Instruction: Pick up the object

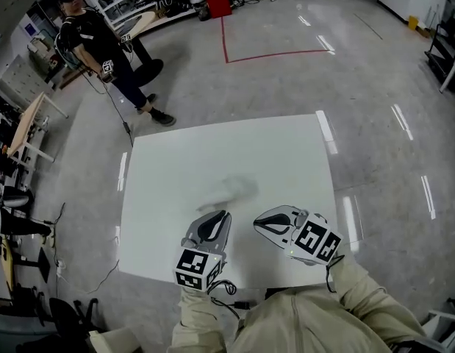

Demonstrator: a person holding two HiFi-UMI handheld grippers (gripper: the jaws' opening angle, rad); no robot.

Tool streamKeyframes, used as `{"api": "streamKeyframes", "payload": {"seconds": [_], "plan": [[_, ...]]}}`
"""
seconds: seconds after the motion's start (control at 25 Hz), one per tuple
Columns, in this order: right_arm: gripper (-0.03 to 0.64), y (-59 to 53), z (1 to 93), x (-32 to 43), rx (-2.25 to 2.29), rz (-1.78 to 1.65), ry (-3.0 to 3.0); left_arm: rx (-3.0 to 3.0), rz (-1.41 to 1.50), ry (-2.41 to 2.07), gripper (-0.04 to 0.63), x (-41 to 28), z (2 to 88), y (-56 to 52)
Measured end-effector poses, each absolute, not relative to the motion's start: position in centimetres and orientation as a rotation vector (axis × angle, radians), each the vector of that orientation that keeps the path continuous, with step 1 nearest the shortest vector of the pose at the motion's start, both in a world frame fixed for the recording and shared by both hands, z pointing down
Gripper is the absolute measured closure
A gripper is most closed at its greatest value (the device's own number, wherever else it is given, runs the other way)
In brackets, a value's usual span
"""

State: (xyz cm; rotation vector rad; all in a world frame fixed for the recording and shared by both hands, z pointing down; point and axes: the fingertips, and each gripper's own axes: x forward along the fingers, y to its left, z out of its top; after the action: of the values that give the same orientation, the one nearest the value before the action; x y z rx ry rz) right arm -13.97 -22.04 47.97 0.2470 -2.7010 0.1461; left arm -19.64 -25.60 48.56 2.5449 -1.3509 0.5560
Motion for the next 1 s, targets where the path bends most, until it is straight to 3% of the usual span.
{"api": "streamKeyframes", "payload": {"seconds": [0.12, 0.32, 0.6, 1.0], "plan": [[0.614, -22.4, 48.6, -14.3, 0.250, 0.180, -2.691, 2.524, 0.640, -1.370, 0.528, -20.9, 49.6, -27.4], [0.614, -22.6, 49.3, -14.5, 0.248, 0.228, -2.678, 2.483, 0.846, -1.339, 0.368, -21.9, 52.1, -30.4], [0.614, -22.2, 50.0, -14.2, 0.259, 0.291, -2.675, 2.343, 1.209, -1.188, 0.229, -22.7, 58.1, -32.0], [0.614, -21.7, 50.2, -13.3, 0.297, 0.345, -2.673, 2.181, 1.432, -1.208, 0.244, -24.0, 61.5, -32.8]]}}
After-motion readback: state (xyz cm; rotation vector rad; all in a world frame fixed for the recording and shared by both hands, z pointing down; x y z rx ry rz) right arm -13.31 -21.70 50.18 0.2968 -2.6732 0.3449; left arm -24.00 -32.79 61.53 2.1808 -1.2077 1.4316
